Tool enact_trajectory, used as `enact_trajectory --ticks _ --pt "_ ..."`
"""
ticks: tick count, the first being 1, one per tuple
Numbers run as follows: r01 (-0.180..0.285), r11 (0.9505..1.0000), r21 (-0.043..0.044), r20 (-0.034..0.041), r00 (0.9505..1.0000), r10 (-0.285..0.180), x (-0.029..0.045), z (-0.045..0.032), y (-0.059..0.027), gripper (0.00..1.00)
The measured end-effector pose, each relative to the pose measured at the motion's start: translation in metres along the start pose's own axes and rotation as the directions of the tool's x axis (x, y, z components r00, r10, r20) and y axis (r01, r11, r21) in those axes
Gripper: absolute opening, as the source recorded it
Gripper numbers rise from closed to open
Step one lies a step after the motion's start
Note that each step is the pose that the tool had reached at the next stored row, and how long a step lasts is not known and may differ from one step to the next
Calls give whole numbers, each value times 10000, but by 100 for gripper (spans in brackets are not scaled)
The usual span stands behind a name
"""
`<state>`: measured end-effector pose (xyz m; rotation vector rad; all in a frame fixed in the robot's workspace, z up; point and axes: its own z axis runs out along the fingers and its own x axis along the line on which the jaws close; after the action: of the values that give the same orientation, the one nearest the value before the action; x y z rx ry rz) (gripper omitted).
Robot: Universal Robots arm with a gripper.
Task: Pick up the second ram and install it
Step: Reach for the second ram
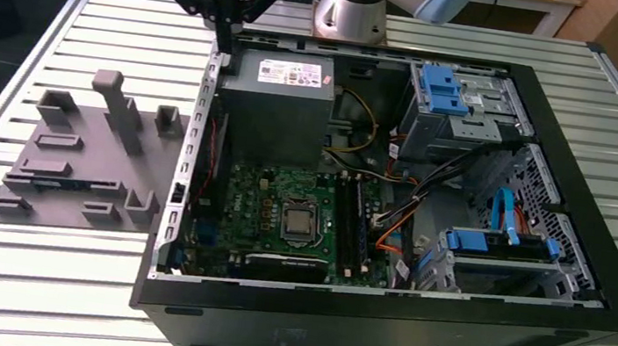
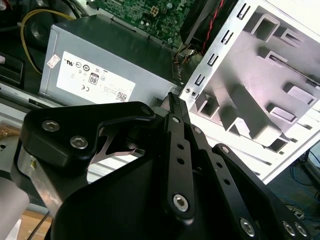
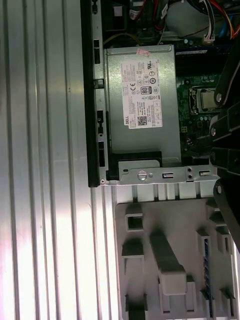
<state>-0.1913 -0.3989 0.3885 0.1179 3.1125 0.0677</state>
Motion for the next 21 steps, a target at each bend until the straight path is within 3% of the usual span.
enact_trajectory --ticks 21 --pt "-1 10000 1 -1 10000 1 106 6 -8 11"
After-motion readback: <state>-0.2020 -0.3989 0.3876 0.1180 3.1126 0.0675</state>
